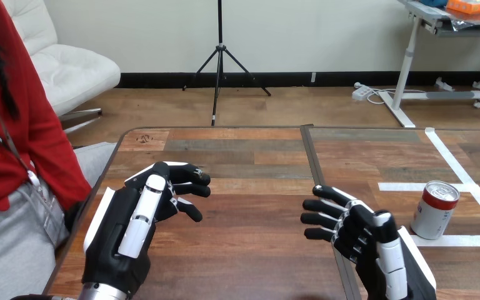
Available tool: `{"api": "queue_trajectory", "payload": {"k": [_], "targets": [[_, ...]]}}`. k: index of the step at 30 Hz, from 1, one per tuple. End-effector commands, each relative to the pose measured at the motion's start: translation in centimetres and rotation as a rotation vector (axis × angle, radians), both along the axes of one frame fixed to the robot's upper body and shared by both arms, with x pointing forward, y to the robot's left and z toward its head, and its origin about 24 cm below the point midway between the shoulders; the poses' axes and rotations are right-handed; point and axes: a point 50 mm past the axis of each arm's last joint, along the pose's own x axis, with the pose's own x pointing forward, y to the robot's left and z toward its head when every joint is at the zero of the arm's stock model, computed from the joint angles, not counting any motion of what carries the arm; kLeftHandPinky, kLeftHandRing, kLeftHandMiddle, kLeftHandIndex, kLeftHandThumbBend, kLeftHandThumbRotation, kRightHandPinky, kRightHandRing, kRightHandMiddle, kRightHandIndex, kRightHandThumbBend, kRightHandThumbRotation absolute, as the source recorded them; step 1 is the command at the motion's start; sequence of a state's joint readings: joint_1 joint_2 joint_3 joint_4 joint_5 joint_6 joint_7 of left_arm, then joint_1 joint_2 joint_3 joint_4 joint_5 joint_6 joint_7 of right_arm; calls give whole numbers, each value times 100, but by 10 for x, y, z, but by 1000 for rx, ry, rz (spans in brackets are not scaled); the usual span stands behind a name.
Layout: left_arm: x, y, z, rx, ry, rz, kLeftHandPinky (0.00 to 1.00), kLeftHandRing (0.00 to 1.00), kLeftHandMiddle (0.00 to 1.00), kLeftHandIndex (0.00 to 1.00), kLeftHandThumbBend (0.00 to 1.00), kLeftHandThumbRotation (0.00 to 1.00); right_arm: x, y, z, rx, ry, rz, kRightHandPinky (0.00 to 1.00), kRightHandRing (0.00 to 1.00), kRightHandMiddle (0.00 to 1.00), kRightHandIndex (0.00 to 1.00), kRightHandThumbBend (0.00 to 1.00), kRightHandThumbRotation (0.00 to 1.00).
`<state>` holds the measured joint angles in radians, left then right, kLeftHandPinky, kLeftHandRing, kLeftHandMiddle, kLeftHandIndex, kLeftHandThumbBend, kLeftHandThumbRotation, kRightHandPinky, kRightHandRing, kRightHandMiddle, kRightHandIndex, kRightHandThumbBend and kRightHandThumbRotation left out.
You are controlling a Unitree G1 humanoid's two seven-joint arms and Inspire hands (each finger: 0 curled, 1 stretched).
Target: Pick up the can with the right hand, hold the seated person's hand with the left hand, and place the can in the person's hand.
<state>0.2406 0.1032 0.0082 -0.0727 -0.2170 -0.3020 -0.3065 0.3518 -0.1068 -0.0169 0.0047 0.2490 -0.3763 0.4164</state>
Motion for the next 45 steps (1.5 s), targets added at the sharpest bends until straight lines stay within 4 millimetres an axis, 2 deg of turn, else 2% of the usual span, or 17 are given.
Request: {"api": "queue_trajectory", "payload": {"k": [1, 29, 45], "targets": [[6, -1, 17, 4, -90, -11, 40, 61, 61, 55, 32, 86, 10, 2, 8, 53, -65, -15, 71, 76, 77, 80, 77, 100], [5, 5, 20, -13, -73, 41, 39, 61, 61, 59, 39, 83, 8, 5, 1, 55, -49, 6, 72, 74, 76, 79, 79, 100], [3, 8, 23, -1, -88, 35, 39, 61, 61, 60, 36, 84, 26, -4, 18, -132, -127, 7, 73, 77, 78, 81, 80, 100]]}}
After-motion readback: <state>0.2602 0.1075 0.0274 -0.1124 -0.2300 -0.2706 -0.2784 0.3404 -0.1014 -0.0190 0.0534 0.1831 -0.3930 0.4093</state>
